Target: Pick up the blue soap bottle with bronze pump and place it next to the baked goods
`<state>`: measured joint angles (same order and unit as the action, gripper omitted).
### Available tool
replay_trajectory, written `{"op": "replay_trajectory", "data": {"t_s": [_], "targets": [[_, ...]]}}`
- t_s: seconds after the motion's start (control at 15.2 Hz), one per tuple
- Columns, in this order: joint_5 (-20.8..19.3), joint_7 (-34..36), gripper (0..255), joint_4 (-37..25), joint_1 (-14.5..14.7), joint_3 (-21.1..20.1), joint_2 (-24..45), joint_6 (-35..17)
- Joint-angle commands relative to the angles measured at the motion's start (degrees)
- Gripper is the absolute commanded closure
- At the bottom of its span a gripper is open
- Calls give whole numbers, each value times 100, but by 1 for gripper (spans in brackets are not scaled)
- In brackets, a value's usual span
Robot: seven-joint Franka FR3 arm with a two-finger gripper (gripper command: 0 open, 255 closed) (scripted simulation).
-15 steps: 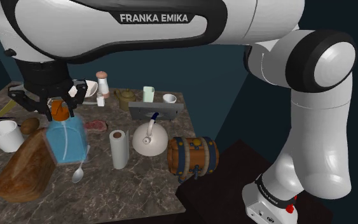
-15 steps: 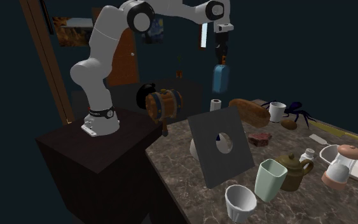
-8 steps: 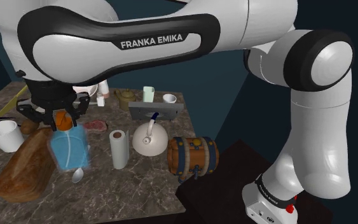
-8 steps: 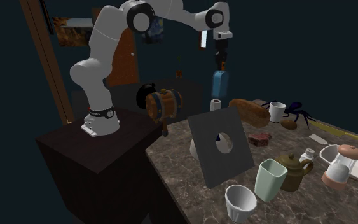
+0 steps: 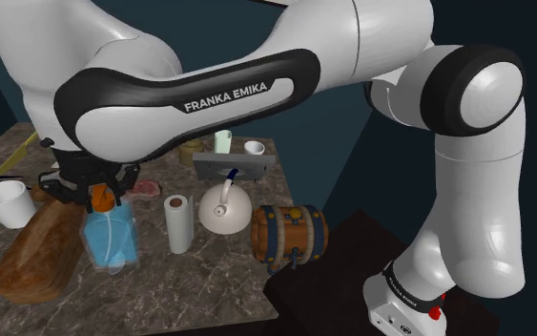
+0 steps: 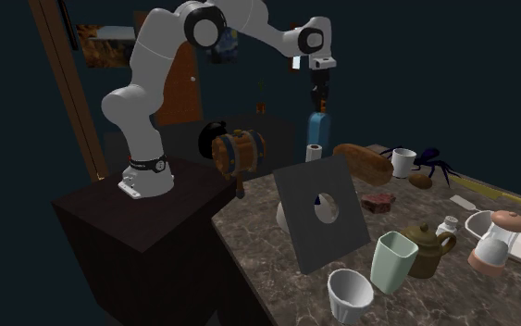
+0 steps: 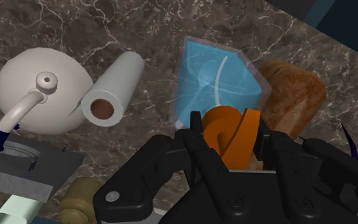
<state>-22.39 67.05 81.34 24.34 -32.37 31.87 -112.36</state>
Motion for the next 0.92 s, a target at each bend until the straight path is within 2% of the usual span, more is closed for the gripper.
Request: {"op": "replay_trajectory", "data": {"t_s": [0.0,0.86], "targets": [[-40,22,255,33,12,25,73,-104],[-286,230,255,524,35,176,410,-883]]}}
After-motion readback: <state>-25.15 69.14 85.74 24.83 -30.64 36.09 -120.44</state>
